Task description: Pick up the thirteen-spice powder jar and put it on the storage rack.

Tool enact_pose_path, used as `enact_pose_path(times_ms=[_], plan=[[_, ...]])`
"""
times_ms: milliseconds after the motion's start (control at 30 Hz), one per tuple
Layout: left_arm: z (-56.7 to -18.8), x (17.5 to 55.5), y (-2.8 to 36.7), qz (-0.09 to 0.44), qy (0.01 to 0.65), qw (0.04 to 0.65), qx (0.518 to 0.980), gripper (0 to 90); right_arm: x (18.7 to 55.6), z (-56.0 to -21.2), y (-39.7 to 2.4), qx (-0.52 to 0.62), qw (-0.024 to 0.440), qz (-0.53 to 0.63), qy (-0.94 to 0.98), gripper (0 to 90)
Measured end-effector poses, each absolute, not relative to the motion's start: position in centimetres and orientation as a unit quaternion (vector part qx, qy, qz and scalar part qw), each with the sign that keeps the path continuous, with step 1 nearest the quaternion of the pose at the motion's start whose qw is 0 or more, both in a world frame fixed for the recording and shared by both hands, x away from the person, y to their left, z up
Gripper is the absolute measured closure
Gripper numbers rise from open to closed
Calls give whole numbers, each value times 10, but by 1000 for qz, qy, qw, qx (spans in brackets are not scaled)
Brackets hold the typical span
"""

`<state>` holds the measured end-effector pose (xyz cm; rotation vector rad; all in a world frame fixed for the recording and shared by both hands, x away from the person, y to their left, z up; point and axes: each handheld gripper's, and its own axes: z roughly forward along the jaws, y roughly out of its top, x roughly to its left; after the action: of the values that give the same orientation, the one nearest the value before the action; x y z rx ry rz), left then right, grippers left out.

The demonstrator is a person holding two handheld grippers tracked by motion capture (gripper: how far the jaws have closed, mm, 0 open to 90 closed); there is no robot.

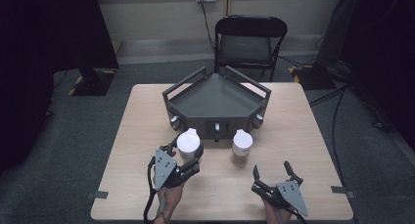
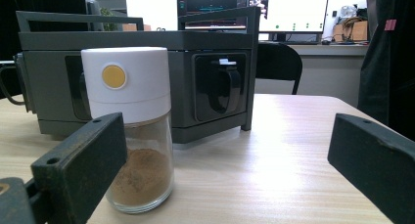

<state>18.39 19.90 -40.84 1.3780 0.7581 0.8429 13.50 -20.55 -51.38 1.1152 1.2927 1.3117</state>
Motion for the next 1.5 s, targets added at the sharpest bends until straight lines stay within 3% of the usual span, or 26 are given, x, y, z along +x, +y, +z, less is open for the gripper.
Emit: enact_pose_path(times_ms=[700, 1500], plan=[[-379, 221, 178, 375, 338, 629, 591, 308, 135, -514, -206, 455, 474, 537, 529, 0], [-352, 270, 155, 411, 389, 595, 571, 309, 135, -514, -207, 455, 473, 538, 530, 0]])
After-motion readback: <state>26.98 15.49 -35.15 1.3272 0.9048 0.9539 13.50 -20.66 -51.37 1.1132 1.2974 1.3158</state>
